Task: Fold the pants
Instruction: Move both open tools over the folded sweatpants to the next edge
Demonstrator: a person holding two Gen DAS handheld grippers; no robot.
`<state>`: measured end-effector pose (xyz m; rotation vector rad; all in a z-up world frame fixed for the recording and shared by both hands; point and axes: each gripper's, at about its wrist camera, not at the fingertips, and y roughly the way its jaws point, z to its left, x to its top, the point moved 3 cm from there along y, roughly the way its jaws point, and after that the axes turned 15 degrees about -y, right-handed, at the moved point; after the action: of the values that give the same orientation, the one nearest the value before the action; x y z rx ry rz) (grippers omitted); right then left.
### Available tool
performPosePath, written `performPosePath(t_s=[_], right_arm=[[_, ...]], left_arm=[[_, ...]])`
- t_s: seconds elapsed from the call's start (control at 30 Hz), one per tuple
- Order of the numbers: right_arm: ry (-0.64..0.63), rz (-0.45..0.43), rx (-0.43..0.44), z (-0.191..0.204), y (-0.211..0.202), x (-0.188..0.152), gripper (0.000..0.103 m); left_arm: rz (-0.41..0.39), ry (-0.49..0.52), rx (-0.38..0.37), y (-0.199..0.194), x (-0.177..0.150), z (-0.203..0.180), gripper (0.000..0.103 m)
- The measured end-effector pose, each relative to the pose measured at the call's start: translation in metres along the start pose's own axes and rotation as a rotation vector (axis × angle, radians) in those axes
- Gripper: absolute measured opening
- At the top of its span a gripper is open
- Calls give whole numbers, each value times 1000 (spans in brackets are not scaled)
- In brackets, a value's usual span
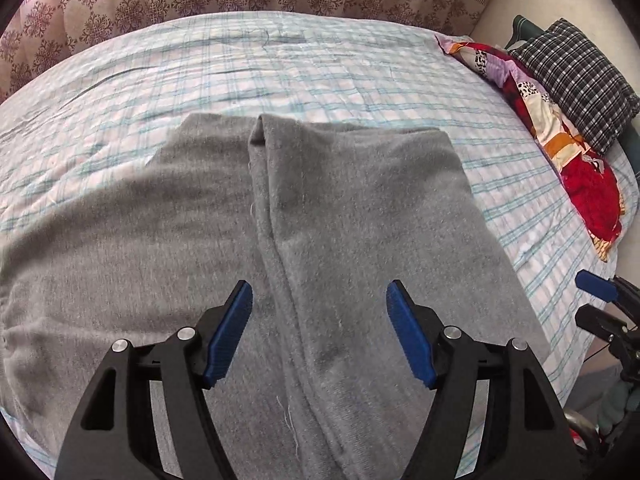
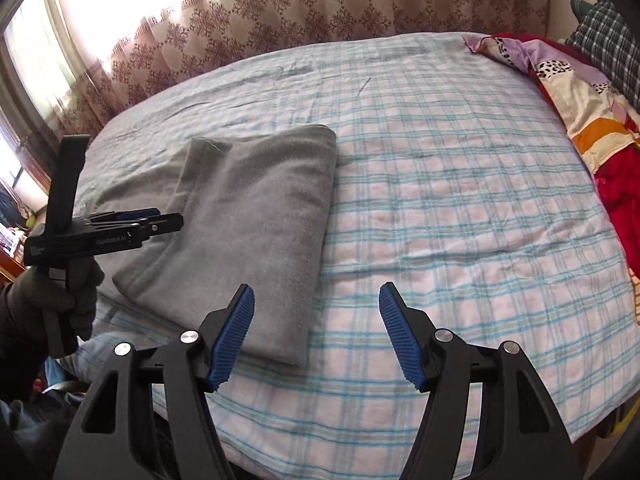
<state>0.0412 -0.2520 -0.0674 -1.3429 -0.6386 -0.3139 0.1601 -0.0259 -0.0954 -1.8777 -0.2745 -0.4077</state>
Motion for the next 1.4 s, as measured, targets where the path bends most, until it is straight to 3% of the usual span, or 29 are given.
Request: performPosePath(t_s=[0.2,0.3,0.43,0.47,0.73,0.83,0.97,1.1,1.17,1.4], right_arm=[[-57,35,110,32,30,-2,65],[-66,99,125,38,48,-13,65],[-75,102,149,37,48,-9,65],[-69,96,162,35,46,-6,65],[-65,-18,140,4,43,57,65],[-70,-51,142,-4,60,86,65],[-31,-50,220,-15,100,118,65],[5,4,140,-35,141,131,62],[38,27,124,-47,157,132,51],[10,29,89,-45,168,132,52]], left_arm=[[-14,-37,-44,8,32,-15,71],[-2,-74,-63,18,47,-19,71],[16,-122,-59,36,66,-20,68],[17,-129,-48,41,70,-18,64],[39,-122,-20,61,76,-13,61],[32,-111,-22,62,74,-11,61],[26,-95,-24,61,72,-10,61],[16,-71,-20,60,70,-11,61],[6,-51,-16,60,67,-12,61],[-23,38,29,64,60,-20,61]])
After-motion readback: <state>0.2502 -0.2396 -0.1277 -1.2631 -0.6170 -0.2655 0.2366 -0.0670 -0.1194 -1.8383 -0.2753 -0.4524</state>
